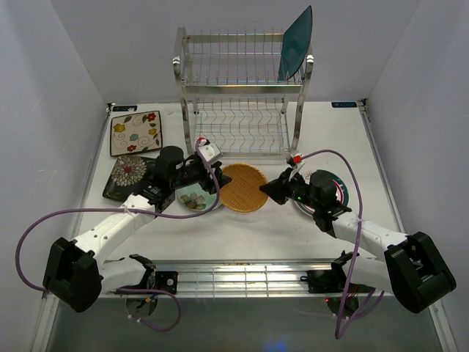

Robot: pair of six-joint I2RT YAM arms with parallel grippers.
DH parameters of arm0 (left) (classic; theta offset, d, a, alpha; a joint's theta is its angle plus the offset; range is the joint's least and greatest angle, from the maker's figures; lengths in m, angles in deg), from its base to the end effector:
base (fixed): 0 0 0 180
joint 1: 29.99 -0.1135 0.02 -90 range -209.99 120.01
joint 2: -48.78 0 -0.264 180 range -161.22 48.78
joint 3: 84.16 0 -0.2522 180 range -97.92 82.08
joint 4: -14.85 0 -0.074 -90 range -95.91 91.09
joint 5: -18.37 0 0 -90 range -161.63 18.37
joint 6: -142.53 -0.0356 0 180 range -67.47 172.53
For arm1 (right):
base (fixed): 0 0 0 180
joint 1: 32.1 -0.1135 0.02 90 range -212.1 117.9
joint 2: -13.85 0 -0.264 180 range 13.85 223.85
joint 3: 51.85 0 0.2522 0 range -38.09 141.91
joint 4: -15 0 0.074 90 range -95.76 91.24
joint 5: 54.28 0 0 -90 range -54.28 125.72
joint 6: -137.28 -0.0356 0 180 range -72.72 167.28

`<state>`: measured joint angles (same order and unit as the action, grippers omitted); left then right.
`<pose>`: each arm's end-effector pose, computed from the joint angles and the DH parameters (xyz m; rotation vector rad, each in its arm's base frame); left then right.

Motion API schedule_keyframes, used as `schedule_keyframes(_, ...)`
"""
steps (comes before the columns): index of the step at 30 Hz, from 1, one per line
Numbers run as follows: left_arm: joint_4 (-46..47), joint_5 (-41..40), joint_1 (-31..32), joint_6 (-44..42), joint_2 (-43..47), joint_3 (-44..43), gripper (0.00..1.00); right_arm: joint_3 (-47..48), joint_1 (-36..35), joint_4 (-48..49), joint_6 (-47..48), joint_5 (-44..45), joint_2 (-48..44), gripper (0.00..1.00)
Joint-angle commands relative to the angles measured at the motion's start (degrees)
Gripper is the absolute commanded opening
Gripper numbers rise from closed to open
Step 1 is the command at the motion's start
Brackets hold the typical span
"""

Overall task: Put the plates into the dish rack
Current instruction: Pick up the plate at the center of the board, then insert the plate into the dish rack.

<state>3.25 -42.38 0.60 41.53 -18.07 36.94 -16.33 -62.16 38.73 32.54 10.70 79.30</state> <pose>0.2193 -0.1498 0.2862 1.0014 1.6513 -0.7165 0.1954 0.1305 0.2163 -0.5707 1.6651 0.9444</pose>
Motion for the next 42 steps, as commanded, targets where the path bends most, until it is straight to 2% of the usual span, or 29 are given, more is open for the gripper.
schedule_keyframes(1,2.7,-2.7,0.4,-0.3,2.5,1.4,0.73,4.9,0.0,-1.0,-15.6,8.9,-0.4,0.08)
schedule_keyframes(5,3.2,-1.1,1.1,-2.1,3.7,2.7,0.78,9.2,0.0,-10.9,-27.7,15.3,1.1,0.08)
schedule_keyframes(9,4.4,2.7,2.9,-5.9,6.6,5.9,0.91,9.8,0.0,-20.0,-37.8,24.1,-0.5,0.08)
schedule_keyframes(15,5.9,2.2,7.4,-13.0,9.7,10.3,0.97,0.4,0.0,-16.2,-53.6,32.1,-8.9,0.08)
schedule_keyframes(17,7.4,-0.8,10.0,-15.3,9.9,11.9,0.98,-0.2,0.0,-17.8,-56.2,33.7,-11.2,0.08)
schedule_keyframes(19,10.8,-7.4,12.3,-17.1,10.2,13.7,0.98,-0.1,0.0,-19.3,-56.6,34.5,-11.9,0.08)
schedule_keyframes(23,16.4,-15.6,17.8,-23.7,9.1,17.6,0.98,-0.7,0.0,-19.0,-60.5,32.3,-11.9,0.08)
schedule_keyframes(30,23.9,-23.4,21.8,-29.8,7.0,22.2,0.98,3.0,0.0,-19.4,-59.8,22.7,-7.3,0.08)
schedule_keyframes(34,32.2,-33.3,26.3,-35.4,4.9,25.3,0.98,3.9,0.0,-18.2,-59.4,17.2,-5.5,0.08)
schedule_keyframes(42,35.6,-38.7,30.5,-39.3,0.7,26.5,0.98,5.2,-0.1,-19.1,-58.2,14.8,-4.7,0.08)
